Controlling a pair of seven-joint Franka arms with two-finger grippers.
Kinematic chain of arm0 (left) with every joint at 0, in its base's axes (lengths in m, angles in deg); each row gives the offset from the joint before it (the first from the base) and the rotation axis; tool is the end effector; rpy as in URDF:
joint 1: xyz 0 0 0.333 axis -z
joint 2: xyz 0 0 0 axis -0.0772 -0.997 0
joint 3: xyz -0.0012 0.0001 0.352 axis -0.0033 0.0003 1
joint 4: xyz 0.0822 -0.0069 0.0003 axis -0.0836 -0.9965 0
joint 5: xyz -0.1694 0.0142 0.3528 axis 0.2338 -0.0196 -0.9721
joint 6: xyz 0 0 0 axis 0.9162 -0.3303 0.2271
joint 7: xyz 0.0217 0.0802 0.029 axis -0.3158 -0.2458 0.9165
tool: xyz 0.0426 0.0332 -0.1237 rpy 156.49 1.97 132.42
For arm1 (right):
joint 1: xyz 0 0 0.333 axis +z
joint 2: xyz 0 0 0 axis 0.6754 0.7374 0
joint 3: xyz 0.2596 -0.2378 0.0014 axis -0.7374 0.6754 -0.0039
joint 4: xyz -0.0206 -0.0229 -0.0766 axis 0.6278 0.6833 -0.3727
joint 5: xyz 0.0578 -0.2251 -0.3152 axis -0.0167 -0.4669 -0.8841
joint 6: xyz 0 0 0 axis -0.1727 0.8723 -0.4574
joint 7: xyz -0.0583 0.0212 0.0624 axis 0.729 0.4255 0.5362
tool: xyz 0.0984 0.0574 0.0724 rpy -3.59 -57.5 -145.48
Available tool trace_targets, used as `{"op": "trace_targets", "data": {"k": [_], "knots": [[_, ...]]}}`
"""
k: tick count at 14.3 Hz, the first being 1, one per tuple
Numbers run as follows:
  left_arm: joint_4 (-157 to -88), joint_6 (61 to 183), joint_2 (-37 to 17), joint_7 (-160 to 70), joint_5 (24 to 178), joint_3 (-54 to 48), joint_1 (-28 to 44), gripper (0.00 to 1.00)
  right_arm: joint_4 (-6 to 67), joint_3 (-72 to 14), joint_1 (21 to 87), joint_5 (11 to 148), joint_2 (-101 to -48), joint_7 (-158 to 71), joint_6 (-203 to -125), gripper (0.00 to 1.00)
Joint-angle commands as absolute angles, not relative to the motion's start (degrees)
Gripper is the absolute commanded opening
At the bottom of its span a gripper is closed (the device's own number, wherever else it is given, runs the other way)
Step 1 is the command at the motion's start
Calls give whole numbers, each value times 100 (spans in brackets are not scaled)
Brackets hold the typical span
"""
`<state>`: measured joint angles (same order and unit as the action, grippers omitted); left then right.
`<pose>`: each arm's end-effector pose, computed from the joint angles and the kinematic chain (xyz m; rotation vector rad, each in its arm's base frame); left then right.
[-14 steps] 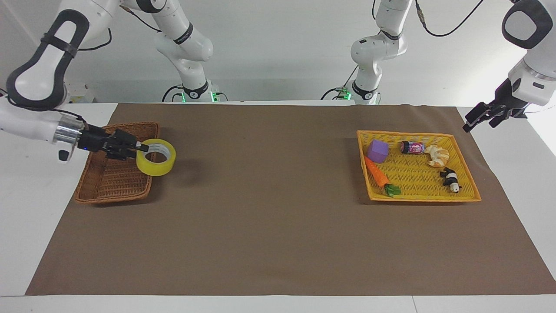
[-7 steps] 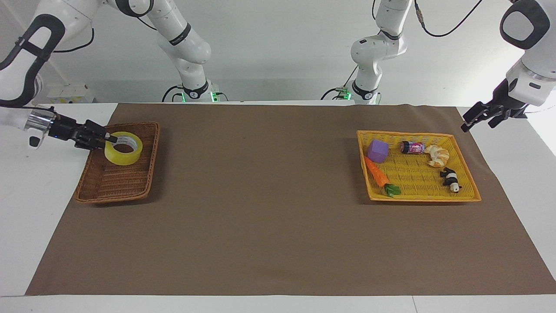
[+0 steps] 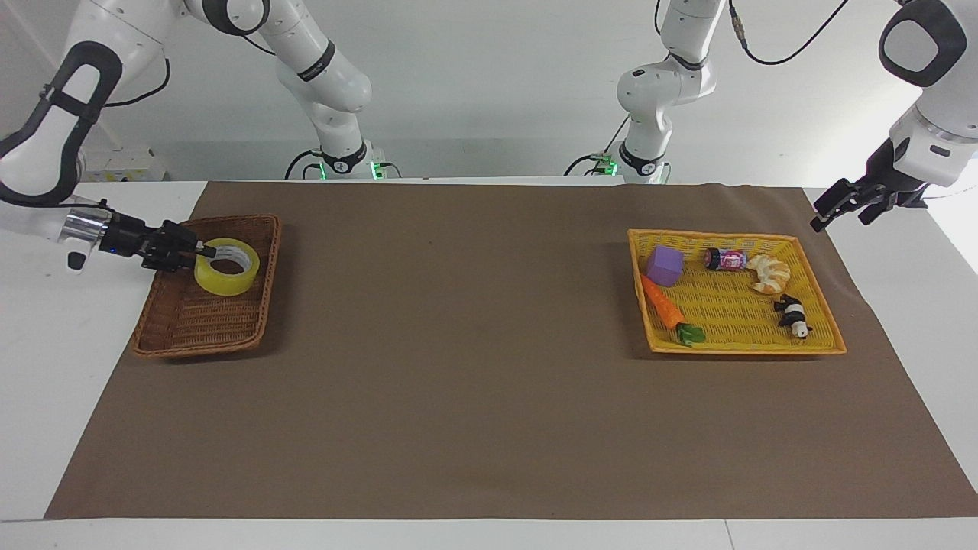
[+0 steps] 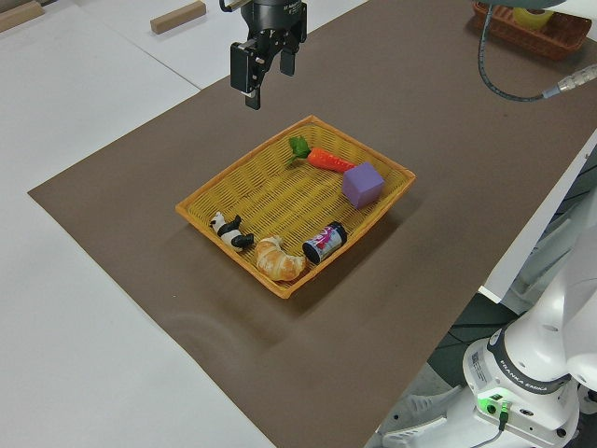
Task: Move tape to another basket
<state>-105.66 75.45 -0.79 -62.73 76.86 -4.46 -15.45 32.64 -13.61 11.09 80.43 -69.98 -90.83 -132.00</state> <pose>0.5550 0.0570 0.6106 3.1114 0.1055 -0.0278 0.4743 -0.2904 0.3397 -2.3091 -0.1353 0.1053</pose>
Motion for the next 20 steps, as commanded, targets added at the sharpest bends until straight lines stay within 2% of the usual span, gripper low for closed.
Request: {"op": "trace_targets", "data": {"k": [1, 3, 4, 5, 6, 7, 10, 14, 16, 18, 20], "knots": [[-10637, 7731, 7, -6344, 7598, -464, -1437, 99, 3299, -1389, 1093, 7864, -6947, -9284, -13255, 0], [-10611, 7846, -28, -6344, 7581, -456, -1322, 99, 3343, -1389, 1111, 7793, -6947, -9284, -13325, 3], [-10593, 7977, -45, -6344, 7572, -447, -1261, 99, 3317, -1389, 1111, 7680, -6947, -9293, -13343, 9], [-10567, 7952, -19, -6335, 7441, -421, -1147, 99, 3291, -1389, 1111, 7601, -6947, -9301, -13343, 31], [-10514, 7882, -37, -6335, 7362, -386, -963, 99, 3273, -1389, 1120, 7591, -6939, -9302, -13352, 76], [-10453, 7742, -45, -6335, 7309, -237, -726, 99, 3247, -1389, 1111, 7582, -6939, -9275, -13360, 100], [-10417, 7504, -28, -6353, 7308, 98, -355, 99, 3054, -1389, 1260, 7311, -7087, -9083, -13465, 100], [-10189, 7302, -124, -6353, 7343, 98, -346, 99, 2904, -1397, 1936, 6310, -7878, -8601, -14133, 100], [-10119, 7284, -160, -6362, 7335, 98, -381, 99, 2895, -1398, 2200, 6141, -8106, -8126, -14195, 100], [-10179, 7389, -134, -6414, 7335, 98, -451, 99, 2816, -1441, 2358, 6141, -8352, -7495, -14204, 100], [-10425, 7407, -72, -6406, 7326, 98, -460, 99, 2632, -1433, 2788, 5853, -8581, -6240, -14143, 100]]}}
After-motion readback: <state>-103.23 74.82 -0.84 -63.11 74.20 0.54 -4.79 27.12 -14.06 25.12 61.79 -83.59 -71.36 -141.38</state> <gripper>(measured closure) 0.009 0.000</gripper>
